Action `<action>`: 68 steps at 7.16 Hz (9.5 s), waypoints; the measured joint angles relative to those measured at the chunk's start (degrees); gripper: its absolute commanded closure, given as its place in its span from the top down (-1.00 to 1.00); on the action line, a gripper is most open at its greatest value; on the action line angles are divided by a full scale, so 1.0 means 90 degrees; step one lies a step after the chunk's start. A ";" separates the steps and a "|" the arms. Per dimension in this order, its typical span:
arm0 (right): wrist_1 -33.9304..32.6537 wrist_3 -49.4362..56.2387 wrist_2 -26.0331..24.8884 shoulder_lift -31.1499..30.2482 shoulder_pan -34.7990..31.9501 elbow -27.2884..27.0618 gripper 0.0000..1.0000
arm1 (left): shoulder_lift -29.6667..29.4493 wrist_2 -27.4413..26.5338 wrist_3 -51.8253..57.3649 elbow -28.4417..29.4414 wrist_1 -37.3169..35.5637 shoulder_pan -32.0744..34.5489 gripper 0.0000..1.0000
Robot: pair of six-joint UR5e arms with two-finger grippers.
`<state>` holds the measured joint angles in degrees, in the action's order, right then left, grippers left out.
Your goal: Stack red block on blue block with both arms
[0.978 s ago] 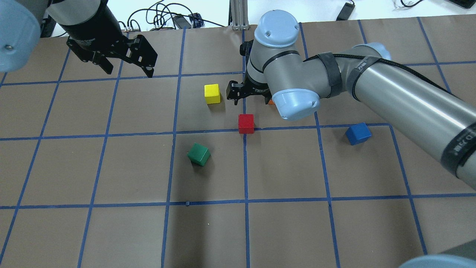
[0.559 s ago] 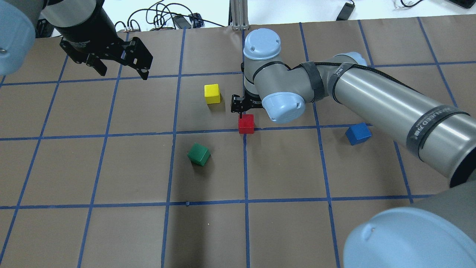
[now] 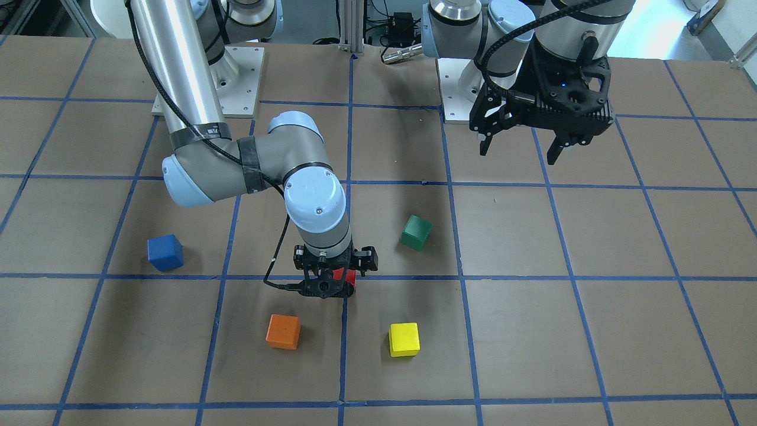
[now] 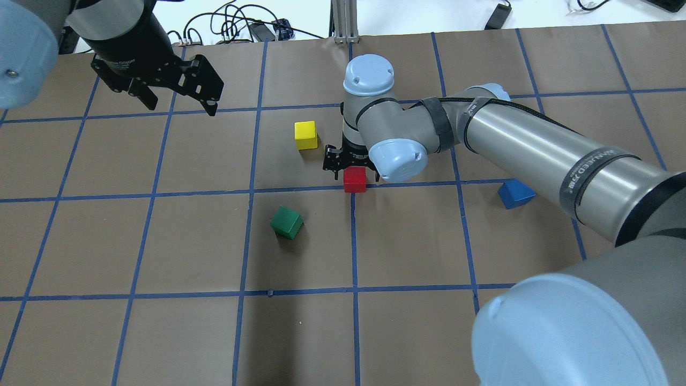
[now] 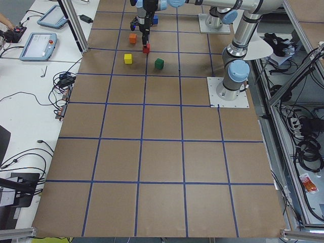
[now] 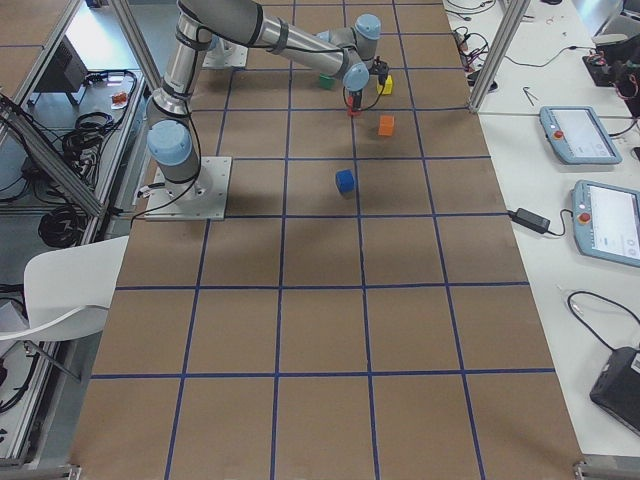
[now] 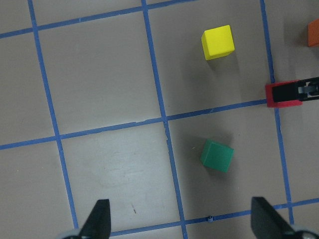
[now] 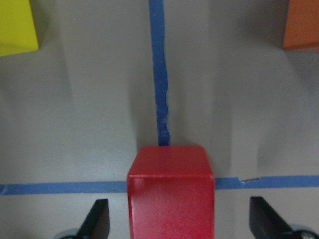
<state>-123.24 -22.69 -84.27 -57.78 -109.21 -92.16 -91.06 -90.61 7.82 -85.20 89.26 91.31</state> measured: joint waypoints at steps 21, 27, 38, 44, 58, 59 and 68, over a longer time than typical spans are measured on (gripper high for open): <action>0.1777 0.4472 -0.0862 -0.1941 0.3469 -0.0857 -1.00 | -0.0002 0.0029 0.0000 -0.0009 -0.0026 0.0001 1.00; 0.1169 0.4757 -0.0838 -0.2027 0.3532 -0.1505 -1.00 | 0.0003 0.0029 0.0000 -0.0016 -0.0025 0.0001 1.00; 0.0604 0.5432 -0.0733 -0.2126 0.3768 -0.1983 -0.84 | 0.0007 0.0038 0.0000 -0.0016 -0.0028 0.0001 1.00; 0.0558 0.5435 -0.0580 -0.2063 0.3747 -0.1996 -0.12 | 0.0004 0.0038 0.0000 -0.0018 -0.0027 0.0002 1.00; 0.3151 0.4729 -0.0638 -0.2930 0.3586 -0.0408 1.00 | 0.0027 0.0039 0.0000 -0.0024 -0.0035 0.0001 1.00; 0.3533 0.4308 -0.0638 -0.3068 0.3286 -0.0086 1.00 | 0.0026 0.0039 0.0000 -0.0022 -0.0035 0.0001 1.00; 0.3704 0.2244 -0.0632 -0.3248 0.2066 0.0172 1.00 | 0.0022 0.0037 -0.0002 -0.0009 -0.0027 0.0001 1.00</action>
